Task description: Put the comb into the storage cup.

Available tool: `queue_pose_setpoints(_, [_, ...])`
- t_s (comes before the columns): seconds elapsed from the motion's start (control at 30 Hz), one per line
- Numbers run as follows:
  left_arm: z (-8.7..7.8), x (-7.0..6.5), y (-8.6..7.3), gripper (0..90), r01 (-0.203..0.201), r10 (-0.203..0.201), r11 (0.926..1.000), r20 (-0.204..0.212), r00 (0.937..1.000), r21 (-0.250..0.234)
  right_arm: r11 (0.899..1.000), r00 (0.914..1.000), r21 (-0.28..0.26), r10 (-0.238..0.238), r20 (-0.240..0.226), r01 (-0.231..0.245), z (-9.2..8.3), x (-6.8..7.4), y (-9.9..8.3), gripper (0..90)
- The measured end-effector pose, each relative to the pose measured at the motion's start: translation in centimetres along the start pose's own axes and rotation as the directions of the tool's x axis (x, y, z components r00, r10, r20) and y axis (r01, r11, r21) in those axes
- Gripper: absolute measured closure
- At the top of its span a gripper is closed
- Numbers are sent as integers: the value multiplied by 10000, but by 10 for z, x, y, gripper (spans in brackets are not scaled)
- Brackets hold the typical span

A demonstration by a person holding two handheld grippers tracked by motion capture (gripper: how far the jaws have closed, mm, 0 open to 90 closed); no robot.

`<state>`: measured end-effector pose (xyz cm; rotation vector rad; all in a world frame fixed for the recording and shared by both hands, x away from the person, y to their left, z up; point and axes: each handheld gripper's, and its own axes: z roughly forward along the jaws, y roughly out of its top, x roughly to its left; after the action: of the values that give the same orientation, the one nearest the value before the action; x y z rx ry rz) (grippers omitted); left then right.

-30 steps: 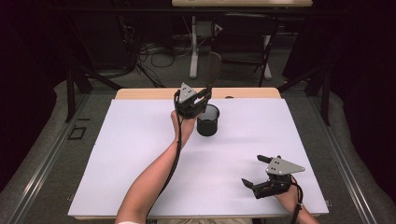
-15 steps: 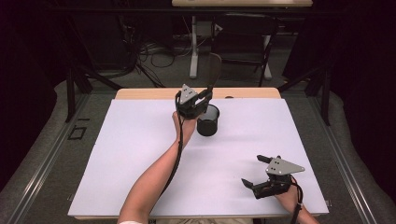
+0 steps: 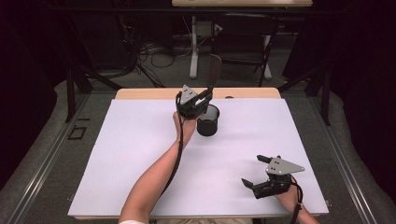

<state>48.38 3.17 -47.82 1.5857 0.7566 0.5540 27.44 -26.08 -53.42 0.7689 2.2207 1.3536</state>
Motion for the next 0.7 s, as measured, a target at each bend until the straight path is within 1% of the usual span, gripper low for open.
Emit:
queue_pose_setpoints(0.2, [1, 1, -2, 724, 22, -22, 10000, 3, 10000, 35, 10000, 10000, -7, 27, 1, -27, 0, 0, 0, 0])
queue_pose_setpoints(0.23, [1, 1, -2, 724, 88, -88, 9999, 25, 10000, 55, 10000, 10000, -2, 34, 4, -34, 0, 1, 0, 0])
queue_pose_setpoints(0.3, [2, 2, -2, 724, 34, -34, 10000, 18, 10000, 64, 10000, 10000, -14, -16, -2, 16, 0, 0, 0, 0])
queue_pose_setpoints(0.37, [2, 2, -3, 724, 64, -64, 10000, 57, 10000, 37, 10000, 10000, -3, -13, 14, 13, 0, 0, 0, 0])
queue_pose_setpoints(0.7, [4, 5, -7, 723, 189, -190, 9996, 65, 9998, 191, 10000, 10000, 5, -1, -3, 1, 0, 0, 0, 0])
